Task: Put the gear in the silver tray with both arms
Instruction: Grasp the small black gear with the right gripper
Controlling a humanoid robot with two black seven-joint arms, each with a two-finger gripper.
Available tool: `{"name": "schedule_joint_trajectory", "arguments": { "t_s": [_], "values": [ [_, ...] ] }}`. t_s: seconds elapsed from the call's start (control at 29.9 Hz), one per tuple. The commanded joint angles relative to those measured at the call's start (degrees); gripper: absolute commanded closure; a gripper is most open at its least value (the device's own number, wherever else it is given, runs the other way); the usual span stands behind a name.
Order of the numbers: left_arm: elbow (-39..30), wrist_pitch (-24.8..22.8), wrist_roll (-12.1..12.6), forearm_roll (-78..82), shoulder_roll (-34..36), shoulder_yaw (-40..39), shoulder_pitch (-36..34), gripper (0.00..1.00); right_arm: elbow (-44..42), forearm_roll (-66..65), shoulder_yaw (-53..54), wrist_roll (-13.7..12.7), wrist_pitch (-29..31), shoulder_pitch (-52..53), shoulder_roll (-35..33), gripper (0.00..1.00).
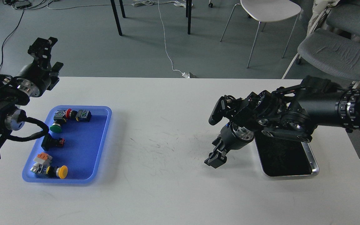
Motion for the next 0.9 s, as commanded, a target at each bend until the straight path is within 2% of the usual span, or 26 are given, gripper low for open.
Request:
{"name": "schedule_joint_trajectory", "arguments": {
  "t_s": [0.0,0.13,0.2,0.43,0.67,0.87],
  "values": [
    [0.6,-0.2,0.0,0.0,-0.1,0.0,0.0,0.01,-0.2,-1.5,-1.3,0.0,0.0,0.0,0.1,0.30],
    [0.7,-0.2,0.0,0.0,-0.1,0.0,0.4,0.01,-0.3,-1.5,-1.3,0.0,0.0,-0.1,0.5,0.31],
    [0.7,-0.2,0.0,0.0,-0.1,0.0,0.4,0.01,-0.6,-1.6,-1.4,0.0,0.0,0.0,1.4,0.36],
    [0.8,-0.2,0.0,-0.1,-0.1,0.0,0.5,0.01,-2.0,-1.6,-1.5,0.0,0.0,0.3,3.4,0.36],
    [0.7,-0.2,0.0,-0.1,-0.1,0.0,0.5,0.01,-1.8,-1.7,-1.6,0.0,0.1,0.9,5.0,0.43],
    [0.8,-0.2,0.0,-0.1,-0.1,0.0,0.5,0.01,-1.6,-2.0,-2.1,0.0,0.6,2.4,5.5,0.43]
  ]
}}
